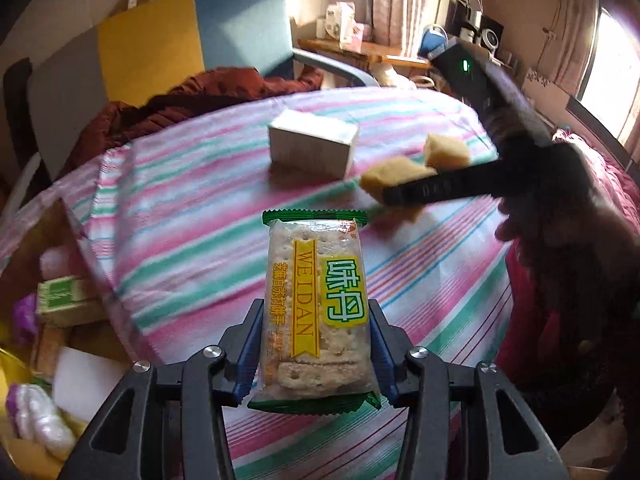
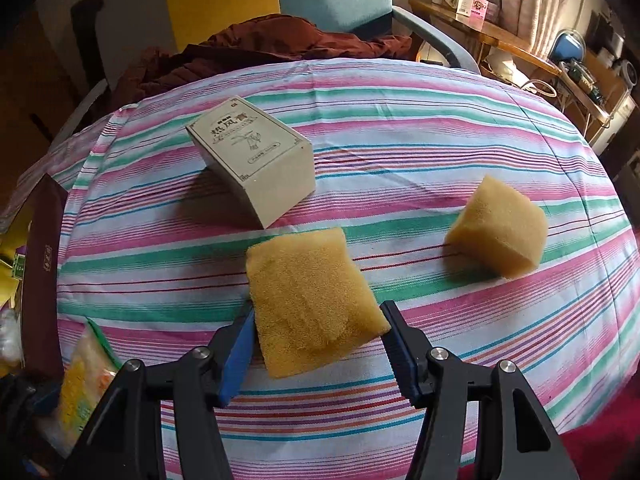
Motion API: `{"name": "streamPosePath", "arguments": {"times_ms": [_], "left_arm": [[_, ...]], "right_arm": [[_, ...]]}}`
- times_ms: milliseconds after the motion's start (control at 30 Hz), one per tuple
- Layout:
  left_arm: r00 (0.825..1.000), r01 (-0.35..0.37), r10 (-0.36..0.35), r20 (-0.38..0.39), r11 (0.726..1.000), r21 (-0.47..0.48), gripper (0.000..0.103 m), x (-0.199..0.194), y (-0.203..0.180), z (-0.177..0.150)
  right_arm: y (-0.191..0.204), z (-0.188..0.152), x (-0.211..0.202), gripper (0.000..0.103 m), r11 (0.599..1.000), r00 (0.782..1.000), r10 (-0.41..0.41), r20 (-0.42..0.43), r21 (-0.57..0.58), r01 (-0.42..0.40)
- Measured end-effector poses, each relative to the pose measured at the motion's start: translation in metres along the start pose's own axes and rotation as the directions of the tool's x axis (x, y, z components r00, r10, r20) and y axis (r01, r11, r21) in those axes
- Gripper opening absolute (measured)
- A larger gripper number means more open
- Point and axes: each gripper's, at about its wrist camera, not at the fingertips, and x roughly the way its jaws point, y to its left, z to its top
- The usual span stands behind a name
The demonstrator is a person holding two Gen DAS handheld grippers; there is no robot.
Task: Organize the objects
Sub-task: 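Carry the WEIDAN packet and yellow sponge over the gold tray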
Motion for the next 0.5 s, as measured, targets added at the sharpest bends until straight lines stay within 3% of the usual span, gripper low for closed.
{"name": "streamPosePath", "arguments": {"times_ms": [233, 500], "left_arm": [[0.994, -0.063, 0.067, 0.084, 0.997, -0.043, 0.048, -0.042, 0.02, 0.006], [0.983, -0.119, 0.13, 0.128, 0.989, -0.093, 0.048, -0.064, 0.041, 0.002]], "right_arm": [[0.007, -0.003, -0.002, 0.061, 1.0, 1.0, 0.021, 0.001, -0.02, -0.021], [0.024, -0.006, -0.002, 0.061, 0.994, 0.997, 0.075, -0.01, -0.083, -0.075]]}}
